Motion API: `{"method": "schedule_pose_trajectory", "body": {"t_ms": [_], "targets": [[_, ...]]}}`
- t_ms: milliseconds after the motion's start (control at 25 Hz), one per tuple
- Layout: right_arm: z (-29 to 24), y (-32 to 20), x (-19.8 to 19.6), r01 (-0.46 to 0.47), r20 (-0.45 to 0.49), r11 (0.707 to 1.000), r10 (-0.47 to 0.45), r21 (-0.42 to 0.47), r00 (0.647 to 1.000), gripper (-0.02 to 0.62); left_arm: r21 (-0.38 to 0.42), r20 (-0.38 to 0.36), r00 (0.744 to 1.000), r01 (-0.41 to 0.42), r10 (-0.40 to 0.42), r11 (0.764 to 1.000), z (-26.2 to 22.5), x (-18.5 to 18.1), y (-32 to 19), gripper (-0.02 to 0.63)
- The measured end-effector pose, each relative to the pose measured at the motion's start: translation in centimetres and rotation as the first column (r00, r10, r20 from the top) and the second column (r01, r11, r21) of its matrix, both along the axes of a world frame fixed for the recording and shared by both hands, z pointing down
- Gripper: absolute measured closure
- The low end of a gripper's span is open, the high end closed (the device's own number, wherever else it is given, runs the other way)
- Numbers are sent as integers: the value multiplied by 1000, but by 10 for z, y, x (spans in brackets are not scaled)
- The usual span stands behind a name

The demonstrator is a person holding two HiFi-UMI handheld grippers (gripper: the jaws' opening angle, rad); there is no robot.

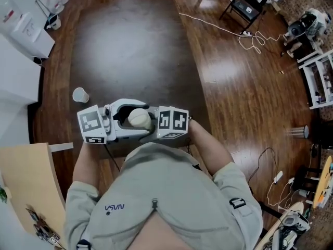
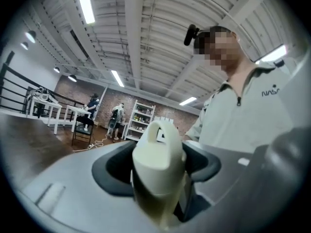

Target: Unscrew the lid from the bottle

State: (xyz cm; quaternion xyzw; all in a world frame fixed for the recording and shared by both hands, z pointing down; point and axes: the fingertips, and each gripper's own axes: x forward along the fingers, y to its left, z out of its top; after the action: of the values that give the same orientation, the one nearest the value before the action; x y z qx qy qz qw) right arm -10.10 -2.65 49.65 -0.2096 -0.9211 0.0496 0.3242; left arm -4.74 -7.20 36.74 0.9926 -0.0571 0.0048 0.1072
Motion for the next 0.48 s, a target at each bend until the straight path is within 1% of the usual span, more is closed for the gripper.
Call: {"method": "schedule_pose_trajectory", "body": {"t_ms": [80,120,160,200,240,280,320,360,400,440,480], "targets": [[2,-12,-3,-64,6,998,64,27,998,290,20,0,997,71,-71,997,0,-3,-9,301],[2,-20,-6,-110,11,993,110,46,994,290,31,1,993,120,-120,992,0,-5,-15,301],[3,-30,-8,-169,18,983,168,66,986,290,43,2,984,178,-178,983,0,-6,-22,301],[3,-41,-11,-240,28,967,238,87,971,290,53,0,970,244,-245,968,0,-8,-30,301],[2,-53,-13,-321,40,941,318,107,947,290,57,-1,948,318,-319,946,-1,-9,-39,299],[1,-65,-14,-407,52,904,404,127,913,290,55,-3,917,398,-399,916,-2,-11,-47,299],[1,-78,-14,-493,65,857,489,152,870,290,48,-4,876,483,-483,874,-1,-14,-56,299],[2,-90,-14,-569,77,802,565,182,821,290,36,-4,824,567,-567,823,2,-19,-65,299],[3,-101,-12,-632,88,746,629,211,772,290,21,-3,766,643,-643,766,7,-25,-73,299],[5,-110,-12,-679,99,696,677,234,729,290,6,1,712,703,-703,711,11,-30,-79,299],[7,-116,-11,-711,110,657,711,249,695,290,-7,6,666,746,-746,666,15,-33,-84,299]]}}
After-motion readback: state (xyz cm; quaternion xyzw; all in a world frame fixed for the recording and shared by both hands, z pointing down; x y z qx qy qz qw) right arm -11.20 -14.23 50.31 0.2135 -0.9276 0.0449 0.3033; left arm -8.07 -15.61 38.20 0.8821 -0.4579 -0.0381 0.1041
